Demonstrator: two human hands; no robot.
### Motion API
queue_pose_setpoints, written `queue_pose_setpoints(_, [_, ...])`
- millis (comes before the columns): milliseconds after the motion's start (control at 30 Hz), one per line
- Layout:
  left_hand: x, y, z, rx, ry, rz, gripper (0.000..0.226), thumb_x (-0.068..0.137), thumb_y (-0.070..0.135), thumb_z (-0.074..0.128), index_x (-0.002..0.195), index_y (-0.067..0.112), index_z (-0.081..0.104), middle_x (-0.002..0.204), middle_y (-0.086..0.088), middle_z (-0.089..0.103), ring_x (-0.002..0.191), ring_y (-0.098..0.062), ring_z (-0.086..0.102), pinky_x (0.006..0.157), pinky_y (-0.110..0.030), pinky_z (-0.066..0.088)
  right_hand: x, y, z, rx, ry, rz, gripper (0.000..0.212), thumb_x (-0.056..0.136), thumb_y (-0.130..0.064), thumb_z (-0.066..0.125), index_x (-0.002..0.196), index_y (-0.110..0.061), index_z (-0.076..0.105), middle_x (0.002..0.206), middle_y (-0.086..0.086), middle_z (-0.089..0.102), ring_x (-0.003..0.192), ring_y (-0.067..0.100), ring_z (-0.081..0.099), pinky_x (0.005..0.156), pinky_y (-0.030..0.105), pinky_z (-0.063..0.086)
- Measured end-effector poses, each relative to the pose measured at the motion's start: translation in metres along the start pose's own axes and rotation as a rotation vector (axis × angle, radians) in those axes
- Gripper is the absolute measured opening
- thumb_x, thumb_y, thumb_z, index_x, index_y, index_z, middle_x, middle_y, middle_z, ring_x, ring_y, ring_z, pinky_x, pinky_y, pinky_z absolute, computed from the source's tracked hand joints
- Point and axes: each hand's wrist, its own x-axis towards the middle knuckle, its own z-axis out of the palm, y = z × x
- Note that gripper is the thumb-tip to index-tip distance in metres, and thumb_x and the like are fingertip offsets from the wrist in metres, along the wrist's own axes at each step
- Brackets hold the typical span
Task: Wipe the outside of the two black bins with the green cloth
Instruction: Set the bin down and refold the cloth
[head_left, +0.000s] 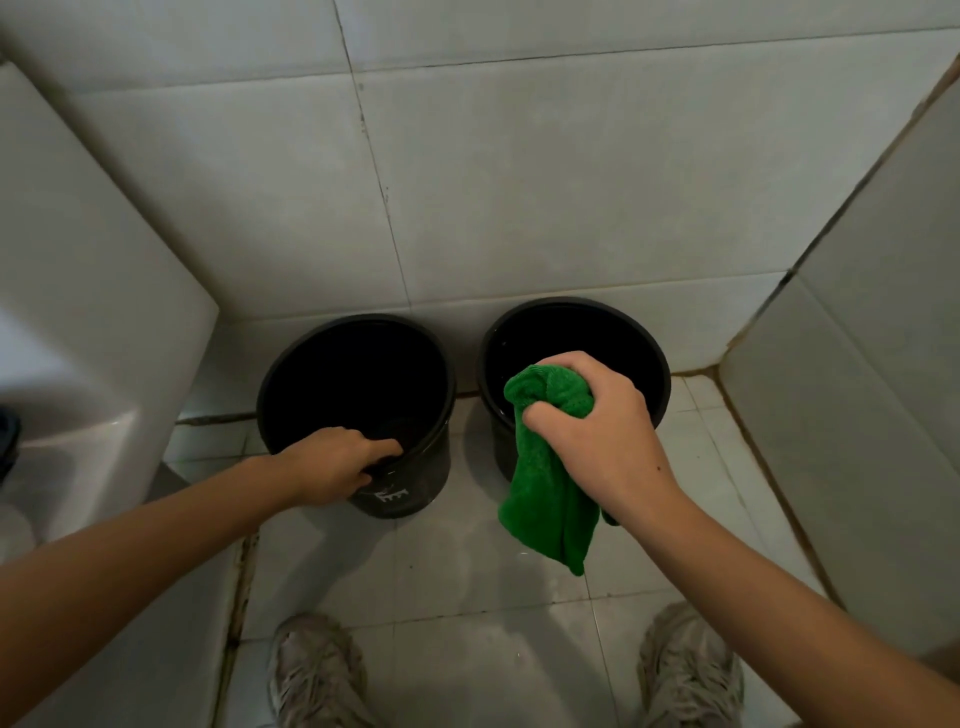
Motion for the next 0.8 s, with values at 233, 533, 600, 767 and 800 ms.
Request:
queue_pose_setpoints(233, [-0.015, -0.004, 0.004, 0.16, 0.017, 0.047, 0.049, 0.098, 0.015, 0.043, 0.144, 0.029, 0.037, 0.122, -0.002, 0.067, 0.105, -0.018, 0.065, 0.087, -0.03, 0.05, -0.002, -0.003, 0.004, 0.016, -0.005, 0.001, 0.021, 0.071, -0.026, 0.07, 0.09, -0.034, 0.067, 0.08, -0.011, 0.068, 0.076, 0.006, 0.065, 0.071, 0.036, 0.058])
queue_pose_setpoints(533, [-0.009, 0.01, 0.006, 0.136, 0.06, -0.001, 0.043, 0.099, 0.018, 0.046, 0.14, 0.027, 0.041, 0.115, -0.003, 0.068, 0.1, -0.018, 0.066, 0.083, -0.03, 0.051, -0.007, -0.01, 0.004, 0.006, -0.018, -0.014, 0.021, 0.076, -0.02, 0.071, 0.092, -0.033, 0.066, 0.08, -0.011, 0.067, 0.074, 0.003, 0.064, 0.066, 0.027, 0.055])
queue_pose_setpoints(600, [-0.006, 0.013, 0.005, 0.125, 0.056, -0.033, 0.041, 0.098, 0.018, 0.047, 0.138, 0.026, 0.043, 0.114, -0.003, 0.068, 0.099, -0.018, 0.066, 0.082, -0.029, 0.051, -0.007, -0.01, 0.004, 0.007, -0.018, -0.015, 0.022, 0.076, -0.019, 0.072, 0.092, -0.032, 0.066, 0.08, -0.011, 0.067, 0.075, 0.003, 0.064, 0.067, 0.03, 0.056])
queue_pose_setpoints(767, [-0.007, 0.028, -0.003, 0.109, 0.056, -0.088, 0.04, 0.1, 0.03, 0.048, 0.138, 0.023, 0.043, 0.117, -0.002, 0.067, 0.101, -0.018, 0.065, 0.08, -0.028, 0.049, -0.007, -0.01, 0.0, 0.017, -0.014, -0.007, 0.022, 0.076, -0.02, 0.072, 0.094, -0.031, 0.066, 0.081, -0.01, 0.067, 0.075, 0.005, 0.065, 0.069, 0.033, 0.058])
queue_pose_setpoints(800, [-0.011, 0.034, -0.007, 0.047, 0.078, -0.103, 0.043, 0.099, 0.035, 0.049, 0.139, 0.023, 0.043, 0.12, -0.001, 0.066, 0.105, -0.018, 0.065, 0.083, -0.029, 0.05, -0.007, -0.011, -0.001, 0.026, -0.012, -0.009, 0.022, 0.077, -0.02, 0.072, 0.094, -0.032, 0.066, 0.082, -0.01, 0.068, 0.075, 0.004, 0.065, 0.07, 0.033, 0.058])
